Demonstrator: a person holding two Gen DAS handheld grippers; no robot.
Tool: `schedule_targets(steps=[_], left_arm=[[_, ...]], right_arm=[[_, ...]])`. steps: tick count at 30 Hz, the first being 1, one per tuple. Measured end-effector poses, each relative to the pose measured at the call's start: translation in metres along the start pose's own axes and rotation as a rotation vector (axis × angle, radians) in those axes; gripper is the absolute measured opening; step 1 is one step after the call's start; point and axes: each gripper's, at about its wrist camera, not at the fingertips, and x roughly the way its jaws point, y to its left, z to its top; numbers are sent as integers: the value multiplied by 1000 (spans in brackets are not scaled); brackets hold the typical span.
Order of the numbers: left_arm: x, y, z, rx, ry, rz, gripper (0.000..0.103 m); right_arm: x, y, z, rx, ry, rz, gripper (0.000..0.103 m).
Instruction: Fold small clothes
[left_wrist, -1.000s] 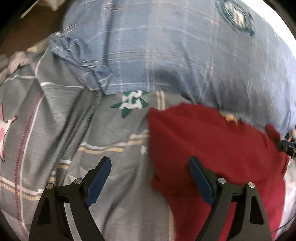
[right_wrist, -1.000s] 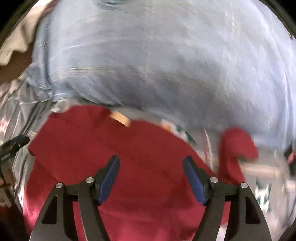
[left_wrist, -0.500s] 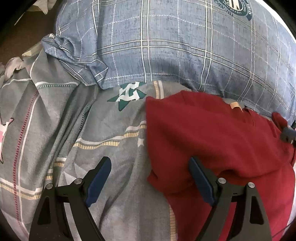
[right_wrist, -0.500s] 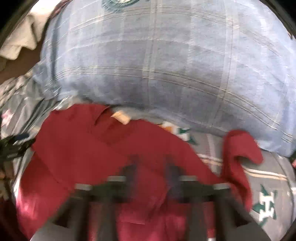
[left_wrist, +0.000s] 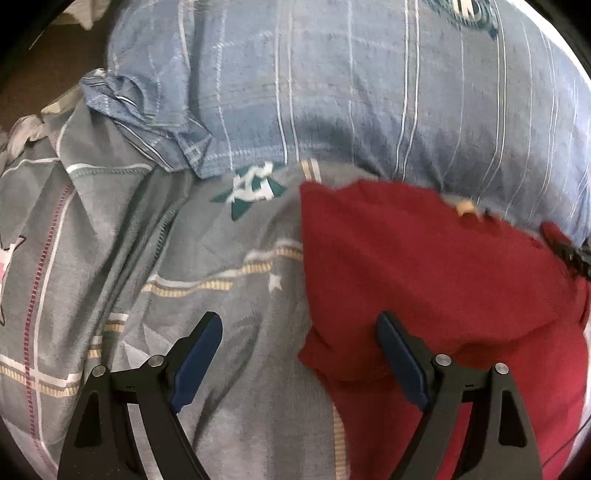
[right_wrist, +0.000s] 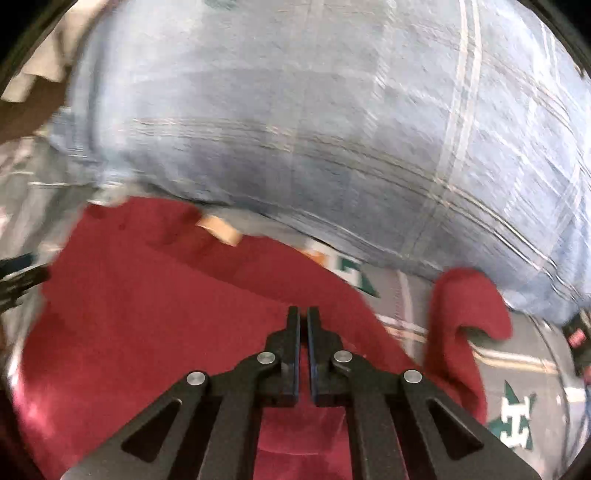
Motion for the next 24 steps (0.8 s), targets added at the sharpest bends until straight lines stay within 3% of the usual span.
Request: schedule_targets(steps=[3,4,7,9,11,13,15,17,18,24], left_arm=[[-2,-5,0,22,0,9,85],[-6,-5,2,22,-19,4,85],[-17,-5,5,10,-79,-16,86],[-11,-6,3,13,-60,-23,86],[3,-10,-1,34,-2,-20,86],[13,-13,-5,42,28,-4,86],[13,-13,-3,24,24,-7,86],[12,-12,1,21,20,-13,86],[10,-12,2,20,12,-13,86],[-2,-6,3,-5,-25,-28,86]], right_arm=[[9,-1,-8,25,28,-47,12],[0,-3,-13,49,29,-29,19],[-39,-8,-28,101,-59,55,24],[-38,-4,-40,105,-47,87,30],[-13,0,-50,83,78,60,30],[-25,1,-54,64,26,58,31],[-41,-12,-52,123,23,96,36],[-67,-34,-50,188,-51,47,59],[-77,-48,-50,219,-76,4,63],[-89,-127,-55,449,-81,-116,67]])
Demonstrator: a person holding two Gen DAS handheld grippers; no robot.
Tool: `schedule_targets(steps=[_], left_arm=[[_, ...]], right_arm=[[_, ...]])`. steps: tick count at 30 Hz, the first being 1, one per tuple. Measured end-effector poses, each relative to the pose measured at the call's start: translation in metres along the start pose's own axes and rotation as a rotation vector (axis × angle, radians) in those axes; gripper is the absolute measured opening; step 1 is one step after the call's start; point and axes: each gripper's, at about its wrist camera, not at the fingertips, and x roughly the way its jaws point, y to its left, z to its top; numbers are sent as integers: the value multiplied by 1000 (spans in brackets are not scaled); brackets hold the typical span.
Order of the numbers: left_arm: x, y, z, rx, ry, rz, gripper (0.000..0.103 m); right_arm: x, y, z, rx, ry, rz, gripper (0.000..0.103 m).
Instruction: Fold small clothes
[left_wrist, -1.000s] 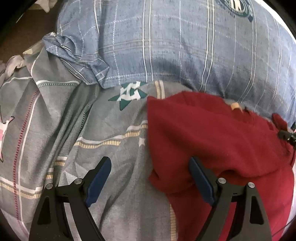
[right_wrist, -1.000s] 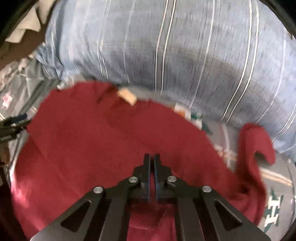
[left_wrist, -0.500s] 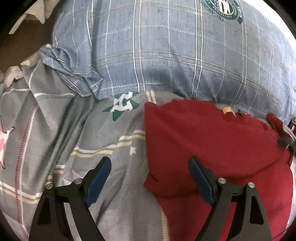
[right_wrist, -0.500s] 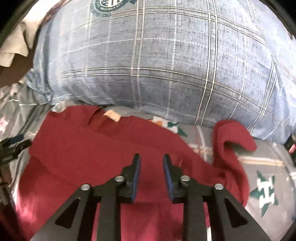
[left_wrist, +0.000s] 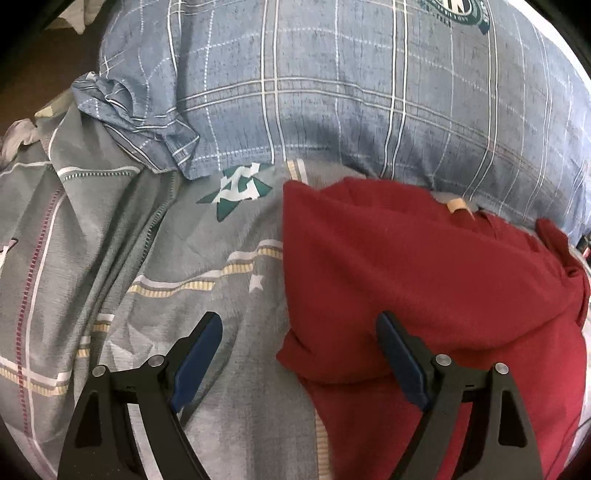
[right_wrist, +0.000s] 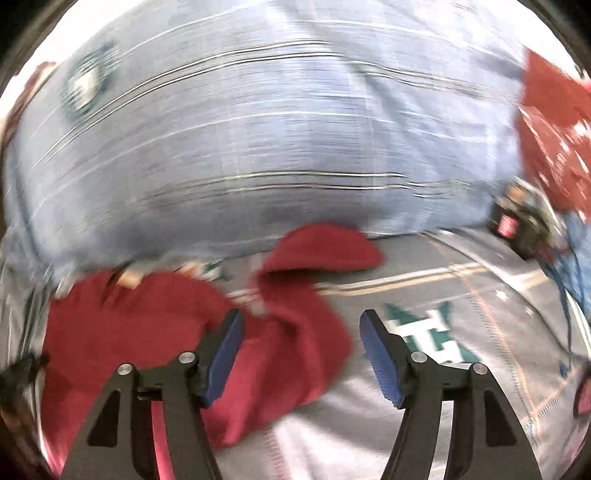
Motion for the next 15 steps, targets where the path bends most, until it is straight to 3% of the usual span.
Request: schedule_targets(steps=[3,5,7,11,12,13,14,15], left_arm=[[0,2,0,-6,0,3,86],[1,3,0,-10,6,4,86],[3,4,1,-10,9,5,86],[5,6,4,-14,6,17,86],[7,7,5,-16,9,23,86],[7,10,6,-25,11,29,86],[7,12,6,-35,10,29,86],[5,15,7,-53,7,22,86]], right_arm=[[4,2,8,1,-7,-1,68],[14,22,11,-62,7,16,79],[39,38,16,-71,68,-1,81],[108,18,28,150,125,66,79],[116,13,29,200,120,85,75],[124,7,30,225,115,97,45],[129,5,31,218,123,86,5],[128,3,32,207,126,74,4]])
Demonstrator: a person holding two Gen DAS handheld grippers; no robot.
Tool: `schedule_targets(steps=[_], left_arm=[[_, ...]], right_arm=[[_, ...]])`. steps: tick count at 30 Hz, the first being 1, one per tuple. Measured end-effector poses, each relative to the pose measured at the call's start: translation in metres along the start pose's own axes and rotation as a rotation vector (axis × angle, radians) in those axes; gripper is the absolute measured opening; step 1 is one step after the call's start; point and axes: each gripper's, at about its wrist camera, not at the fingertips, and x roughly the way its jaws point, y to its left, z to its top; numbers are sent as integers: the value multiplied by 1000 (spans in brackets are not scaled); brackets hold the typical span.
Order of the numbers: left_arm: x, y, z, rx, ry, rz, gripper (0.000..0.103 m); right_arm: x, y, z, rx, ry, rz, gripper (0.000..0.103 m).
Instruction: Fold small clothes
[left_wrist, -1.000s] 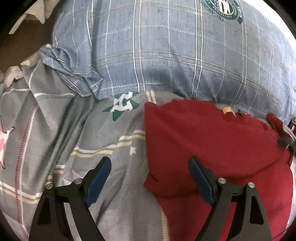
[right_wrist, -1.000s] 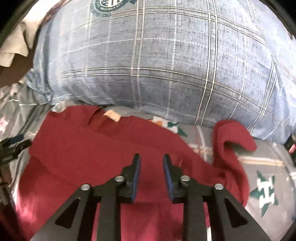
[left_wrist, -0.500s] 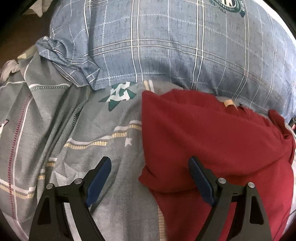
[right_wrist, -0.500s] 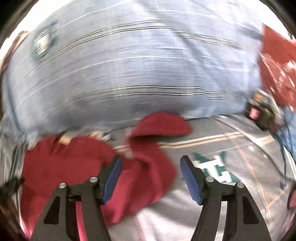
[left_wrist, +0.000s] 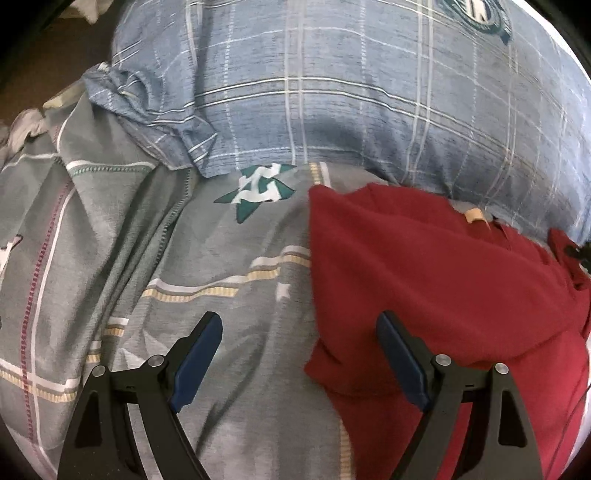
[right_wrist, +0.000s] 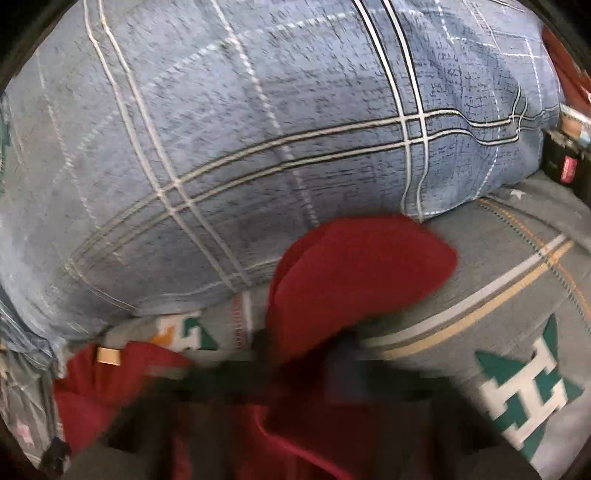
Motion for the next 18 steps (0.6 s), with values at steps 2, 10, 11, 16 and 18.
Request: schedule_targets(steps=[2,10,11,16,18], left_arm=[[-4,4,1,-23,-8,-15,86],[-21,8,-2,-27,-45,-34,86],[-22,9,-3,-30,-46,-34,86],[-29,18,-3,-62,-60,-46,86],[-31,23,-3,-82,-66,-47,86]], right_arm=[[-24,-3,1,-34,-67,-10,3],[-191,-25,1,-113,-352,200,3],[-203,-22,0,-127,-362,230,3],[-248,36,-19,-346,-359,409,3],[-257,66,-34,-477,-352,469,3]])
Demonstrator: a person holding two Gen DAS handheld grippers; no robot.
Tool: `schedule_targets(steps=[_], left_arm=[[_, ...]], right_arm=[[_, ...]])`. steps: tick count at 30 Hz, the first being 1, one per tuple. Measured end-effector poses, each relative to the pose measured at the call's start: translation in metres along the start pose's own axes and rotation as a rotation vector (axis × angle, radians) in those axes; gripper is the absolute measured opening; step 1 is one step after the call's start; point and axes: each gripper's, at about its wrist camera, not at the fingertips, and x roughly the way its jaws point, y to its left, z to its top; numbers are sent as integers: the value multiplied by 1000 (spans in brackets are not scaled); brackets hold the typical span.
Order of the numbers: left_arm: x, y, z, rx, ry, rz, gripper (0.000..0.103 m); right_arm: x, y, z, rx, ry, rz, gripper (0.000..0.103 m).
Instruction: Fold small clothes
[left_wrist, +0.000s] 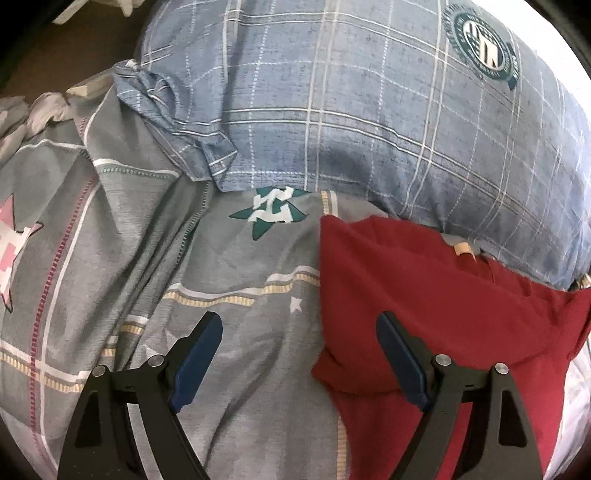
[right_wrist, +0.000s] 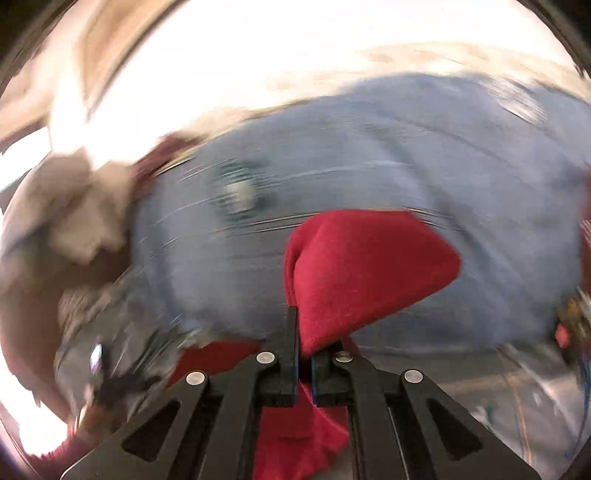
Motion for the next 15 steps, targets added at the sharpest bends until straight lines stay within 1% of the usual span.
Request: schedule_targets(steps=[1,3,4,6,8,10,11,12,13,14,15], left_arm=[[-1,2,1,-9,-1,-2,86],[-5,8,3,-27,-10,-8,86],[-7,12,5,-38,-19,-7,86],[-12,21,7,-62,-39,-1,86],[-15,31,9,-96,-56,13,86],[-15,39,10,-135,-63,12,86],[-13,40,11,-144,-60,14,86],[-11,40,11,-144,-54,19,86],[-8,39,12,-137,-48,23,86],[-6,38,13,-129,-43,26,86],[-5,36,13,-121,-37,26,86]], right_arm=[[8,25,2,-82,23,74,3],[25,62,-2,-196,69,166,3],[40,87,-4,-271,109,223,3],[73,120,-12,-362,174,281,4],[113,147,-25,-409,255,316,4],[168,168,-40,-426,365,363,4],[187,173,-50,-430,411,376,4],[212,179,-59,-440,449,354,5],[236,184,-72,-452,466,294,10],[261,186,-83,-467,475,204,24],[282,184,-92,-463,488,116,34]])
